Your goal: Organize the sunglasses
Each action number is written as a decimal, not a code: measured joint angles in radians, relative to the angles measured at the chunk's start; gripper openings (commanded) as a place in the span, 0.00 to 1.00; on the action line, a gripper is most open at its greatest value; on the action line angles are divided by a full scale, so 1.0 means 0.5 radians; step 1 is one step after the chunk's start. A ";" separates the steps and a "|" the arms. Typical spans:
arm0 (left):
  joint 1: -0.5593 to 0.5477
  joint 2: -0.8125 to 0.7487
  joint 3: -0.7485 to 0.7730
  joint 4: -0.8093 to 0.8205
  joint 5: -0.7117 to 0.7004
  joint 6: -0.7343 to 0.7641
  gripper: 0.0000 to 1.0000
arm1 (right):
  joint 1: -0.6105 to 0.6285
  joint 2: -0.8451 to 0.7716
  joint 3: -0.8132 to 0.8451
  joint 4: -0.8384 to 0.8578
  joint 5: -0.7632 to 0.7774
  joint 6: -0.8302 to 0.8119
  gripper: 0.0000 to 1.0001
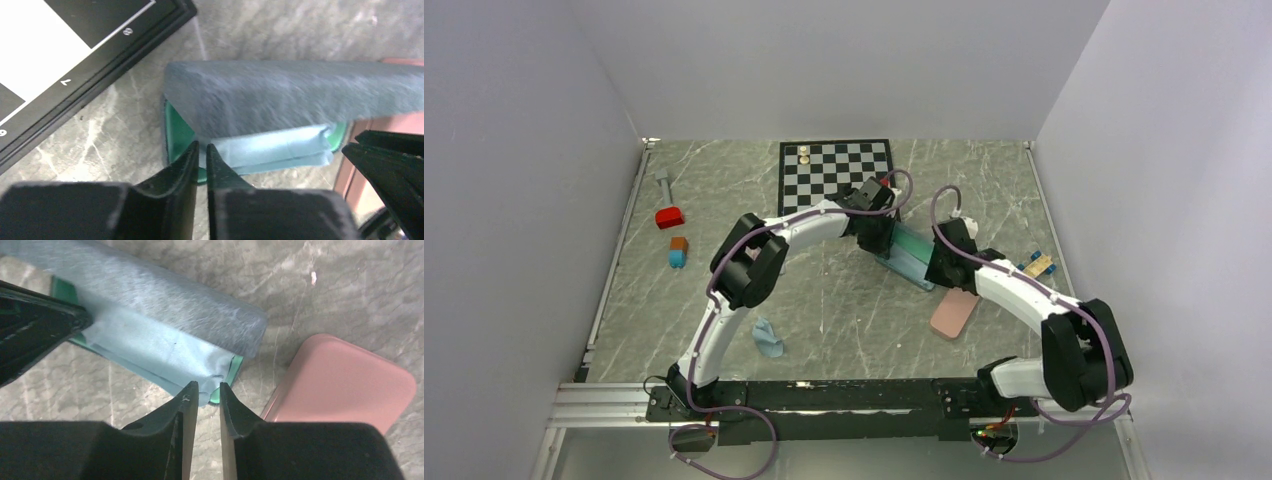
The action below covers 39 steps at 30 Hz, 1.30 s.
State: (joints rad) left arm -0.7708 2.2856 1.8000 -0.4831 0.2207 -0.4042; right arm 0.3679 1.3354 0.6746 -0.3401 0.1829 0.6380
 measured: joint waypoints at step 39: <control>1.107 -1.268 -1.499 0.291 -0.156 -0.315 0.72 | -0.009 -0.607 0.014 0.572 -0.214 -0.438 1.00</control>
State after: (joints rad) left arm -0.2173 1.6516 1.0504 -0.3378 0.1425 -0.5617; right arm 0.3634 1.0317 0.6819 -0.0540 0.0761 0.4191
